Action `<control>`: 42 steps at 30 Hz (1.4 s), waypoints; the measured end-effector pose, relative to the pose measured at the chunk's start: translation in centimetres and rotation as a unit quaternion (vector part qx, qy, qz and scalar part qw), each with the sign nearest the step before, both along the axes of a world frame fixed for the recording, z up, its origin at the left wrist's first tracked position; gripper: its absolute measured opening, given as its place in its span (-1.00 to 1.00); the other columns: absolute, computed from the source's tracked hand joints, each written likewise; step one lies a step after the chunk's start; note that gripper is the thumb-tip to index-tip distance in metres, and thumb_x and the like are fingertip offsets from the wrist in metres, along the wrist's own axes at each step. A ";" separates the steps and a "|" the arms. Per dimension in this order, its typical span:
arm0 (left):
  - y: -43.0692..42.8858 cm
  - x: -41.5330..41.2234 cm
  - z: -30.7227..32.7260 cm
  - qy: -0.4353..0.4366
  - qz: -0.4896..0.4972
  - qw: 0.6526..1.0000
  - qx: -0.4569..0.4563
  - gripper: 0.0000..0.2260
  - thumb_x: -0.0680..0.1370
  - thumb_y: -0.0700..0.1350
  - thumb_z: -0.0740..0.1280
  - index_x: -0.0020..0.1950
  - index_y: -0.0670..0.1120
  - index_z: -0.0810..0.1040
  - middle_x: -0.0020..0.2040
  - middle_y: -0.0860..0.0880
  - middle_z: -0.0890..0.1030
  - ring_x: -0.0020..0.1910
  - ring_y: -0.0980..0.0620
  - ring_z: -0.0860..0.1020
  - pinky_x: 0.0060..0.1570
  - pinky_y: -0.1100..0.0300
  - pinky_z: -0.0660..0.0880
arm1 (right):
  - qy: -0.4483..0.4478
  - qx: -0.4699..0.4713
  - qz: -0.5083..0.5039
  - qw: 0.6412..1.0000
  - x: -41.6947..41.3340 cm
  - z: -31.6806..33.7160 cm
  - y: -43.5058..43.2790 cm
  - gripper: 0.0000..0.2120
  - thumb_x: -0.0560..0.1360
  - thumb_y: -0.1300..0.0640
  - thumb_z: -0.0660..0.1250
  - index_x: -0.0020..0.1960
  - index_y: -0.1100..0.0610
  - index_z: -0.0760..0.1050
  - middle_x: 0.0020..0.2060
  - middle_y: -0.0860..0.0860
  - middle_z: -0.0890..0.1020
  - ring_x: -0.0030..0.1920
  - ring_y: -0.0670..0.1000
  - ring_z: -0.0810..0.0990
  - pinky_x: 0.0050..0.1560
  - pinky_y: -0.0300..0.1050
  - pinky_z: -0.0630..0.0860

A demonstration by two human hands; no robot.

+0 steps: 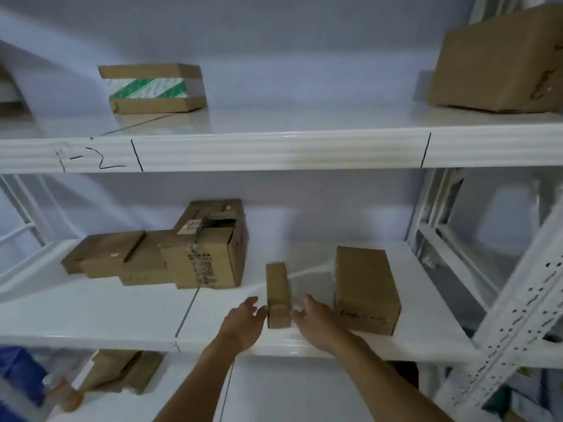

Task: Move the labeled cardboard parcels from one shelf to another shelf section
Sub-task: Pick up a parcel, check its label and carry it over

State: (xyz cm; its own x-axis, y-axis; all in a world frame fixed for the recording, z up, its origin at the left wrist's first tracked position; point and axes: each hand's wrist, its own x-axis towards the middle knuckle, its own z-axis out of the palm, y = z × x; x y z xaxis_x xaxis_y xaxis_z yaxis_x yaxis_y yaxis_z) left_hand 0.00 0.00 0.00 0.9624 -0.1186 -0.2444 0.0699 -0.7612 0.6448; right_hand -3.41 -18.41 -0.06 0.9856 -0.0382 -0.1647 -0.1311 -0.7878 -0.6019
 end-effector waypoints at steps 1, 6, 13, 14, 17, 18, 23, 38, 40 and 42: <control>-0.6 0.4 -0.5 0.004 0.013 1.000 -0.017 -0.51 0.71 0.10 0.19 0.61 -0.04 0.32 0.51 -0.10 0.52 0.48 -0.13 0.48 0.47 0.07 0.38 | 0.008 0.001 0.000 1.000 0.6 -0.4 -0.2 -0.54 0.69 -0.15 0.09 0.42 0.13 0.37 0.35 0.10 0.58 0.27 0.15 0.59 0.18 0.02 0.49; -1.7 1.7 -3.3 0.076 0.084 0.987 -0.111 -0.50 0.69 0.02 0.28 0.59 -0.13 0.35 0.44 -0.15 0.57 0.45 -0.14 0.51 0.48 0.03 0.38 | 0.040 0.051 -0.004 0.998 2.5 -2.5 -0.2 -0.52 0.69 -0.16 0.12 0.49 0.09 0.38 0.29 0.07 0.61 0.19 0.09 0.59 0.18 -0.04 0.51; -1.8 3.8 -5.3 0.101 0.092 0.979 -0.152 -0.64 0.67 -0.14 0.28 0.47 -0.14 0.52 0.38 -0.22 0.62 0.36 -0.23 0.58 0.41 -0.11 0.48 | 0.052 0.137 -0.045 0.988 4.6 -3.5 1.6 -0.59 0.71 -0.10 0.13 0.43 0.09 0.46 0.05 0.00 0.60 0.03 0.03 0.58 0.05 -0.06 0.51; -1.8 3.8 -5.5 0.097 0.089 0.980 -0.152 -0.65 0.66 -0.14 0.28 0.45 -0.12 0.54 0.35 -0.20 0.64 0.33 -0.20 0.60 0.38 -0.11 0.51 | 0.049 0.137 -0.051 0.988 4.7 -3.6 1.8 -0.60 0.71 -0.09 0.13 0.41 0.10 0.47 0.04 0.00 0.59 0.01 0.02 0.57 0.01 -0.08 0.49; -1.6 4.0 -5.8 0.113 0.093 0.970 -0.195 -0.67 0.69 -0.12 0.25 0.43 -0.14 0.58 0.35 -0.31 0.61 0.37 -0.35 0.54 0.42 -0.27 0.41 | 0.041 0.137 -0.079 0.987 5.3 -3.8 2.3 -0.61 0.72 -0.07 0.11 0.42 0.10 0.48 0.15 0.05 0.64 0.04 0.03 0.57 -0.01 -0.10 0.43; -1.5 4.1 -5.7 0.122 0.093 0.967 -0.204 -0.67 0.70 -0.08 0.25 0.42 -0.13 0.59 0.35 -0.33 0.60 0.38 -0.37 0.52 0.42 -0.29 0.37 | 0.039 0.136 -0.088 0.986 5.5 -3.9 2.5 -0.61 0.72 -0.06 0.11 0.43 0.10 0.47 0.21 0.07 0.64 0.07 0.05 0.58 0.00 -0.11 0.43; -1.1 4.3 -4.9 0.120 0.097 0.967 -0.205 -0.60 0.70 0.05 0.22 0.48 -0.06 0.55 0.34 -0.19 0.64 0.35 -0.23 0.57 0.45 -0.15 0.42 | 0.039 0.137 -0.122 0.982 5.7 -3.5 2.8 -0.59 0.72 -0.04 0.11 0.47 0.11 0.45 0.31 0.11 0.61 0.22 0.13 0.59 0.06 -0.10 0.45; -1.1 1.9 1.9 0.039 0.062 0.958 -0.279 -0.66 0.69 0.11 0.21 0.23 -0.04 0.68 0.19 -0.15 0.68 0.20 -0.21 0.60 0.28 -0.07 0.48 | -0.005 0.302 -0.202 0.932 3.5 1.9 2.2 -0.75 0.63 0.10 0.26 0.28 0.05 0.55 0.08 0.13 0.70 0.08 0.14 0.69 0.10 0.08 0.60; -1.3 1.0 2.5 0.007 0.055 0.956 -0.288 -0.63 0.69 0.11 0.23 0.32 -0.07 0.65 0.16 -0.12 0.68 0.17 -0.16 0.59 0.26 -0.03 0.49 | -0.016 0.337 -0.206 0.919 2.6 2.3 1.9 -0.79 0.62 0.12 0.26 0.23 0.01 0.55 0.03 0.09 0.70 0.02 0.09 0.69 -0.03 -0.04 0.58; -1.6 0.3 3.1 -0.024 0.053 0.952 -0.302 -0.64 0.69 0.08 0.26 0.35 -0.10 0.64 0.23 -0.15 0.68 0.26 -0.17 0.59 0.36 -0.11 0.50 | -0.034 0.361 -0.205 0.909 1.9 2.8 1.7 -0.77 0.63 0.15 0.25 0.25 -0.01 0.54 0.03 0.03 0.67 0.01 0.02 0.67 -0.01 -0.05 0.58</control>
State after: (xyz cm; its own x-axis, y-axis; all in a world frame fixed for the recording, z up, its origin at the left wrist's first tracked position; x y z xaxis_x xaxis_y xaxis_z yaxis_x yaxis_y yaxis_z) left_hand 0.29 -1.60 3.09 0.9850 -0.1256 -0.1180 0.0849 -0.2420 0.9666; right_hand -1.52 -16.68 2.70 0.9217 -0.3107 -0.2324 -0.2681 -0.0769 -0.9603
